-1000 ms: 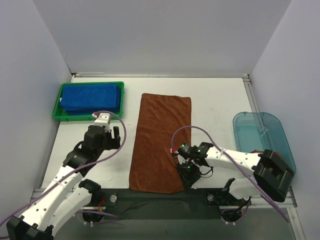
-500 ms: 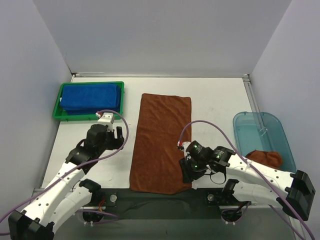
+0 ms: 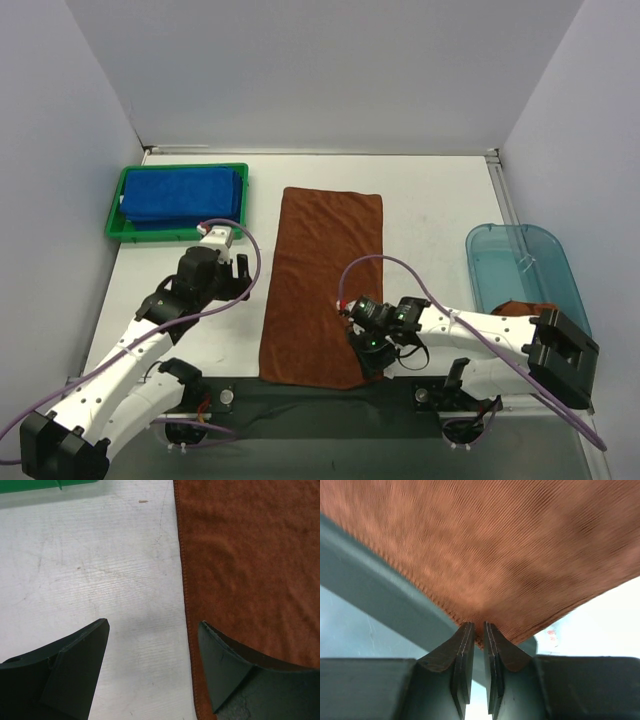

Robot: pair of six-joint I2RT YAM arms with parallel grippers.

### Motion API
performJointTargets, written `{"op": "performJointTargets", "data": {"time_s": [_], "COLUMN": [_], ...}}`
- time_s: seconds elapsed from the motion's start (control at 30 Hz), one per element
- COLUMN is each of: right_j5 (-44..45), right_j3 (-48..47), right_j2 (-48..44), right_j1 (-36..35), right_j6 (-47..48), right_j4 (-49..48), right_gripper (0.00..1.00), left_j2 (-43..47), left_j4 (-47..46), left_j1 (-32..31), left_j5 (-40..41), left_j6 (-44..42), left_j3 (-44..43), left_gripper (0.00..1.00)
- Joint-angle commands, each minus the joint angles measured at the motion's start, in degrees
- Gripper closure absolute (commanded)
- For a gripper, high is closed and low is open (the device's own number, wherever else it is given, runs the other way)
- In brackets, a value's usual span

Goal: Fold and stack the towels
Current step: Flatten out the crumpled towel

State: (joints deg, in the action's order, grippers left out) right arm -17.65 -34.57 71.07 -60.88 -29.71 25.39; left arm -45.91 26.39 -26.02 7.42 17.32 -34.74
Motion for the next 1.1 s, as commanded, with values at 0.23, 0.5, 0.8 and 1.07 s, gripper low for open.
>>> {"op": "performJointTargets", "data": {"time_s": [0.23,0.5,0.8,1.07], "right_j5": [-1.7,6.4,20.8,13.3], "right_j3": [4.0,-0.1,-10.6,-22.0], "right_j2": [-5.6,-7.7,-10.0,3.0], "right_j1": [-3.9,-3.8,14.7,35.1], "right_j6": [-5.5,-6.5,2.1,8.6], "right_j4": [7.6,9.1,4.7,-8.5], "right_gripper": [0.86,0.88,0.42,0.6], "left_j2": [-0.4,-2.5,-22.5,-44.9], "left_j4": [-2.3,-2.7,-9.4,-12.0], "left_j1": [0.4,-0.2,-12.4,-12.8], "left_j5": [-1.4,-6.4,-2.4,-0.4], "left_j6": [-0.7,2.9,8.2,7.4], "left_j3": [-2.0,-2.8,-12.9,-27.3], "left_gripper": [0.18,0.18,0.18,0.24]}}
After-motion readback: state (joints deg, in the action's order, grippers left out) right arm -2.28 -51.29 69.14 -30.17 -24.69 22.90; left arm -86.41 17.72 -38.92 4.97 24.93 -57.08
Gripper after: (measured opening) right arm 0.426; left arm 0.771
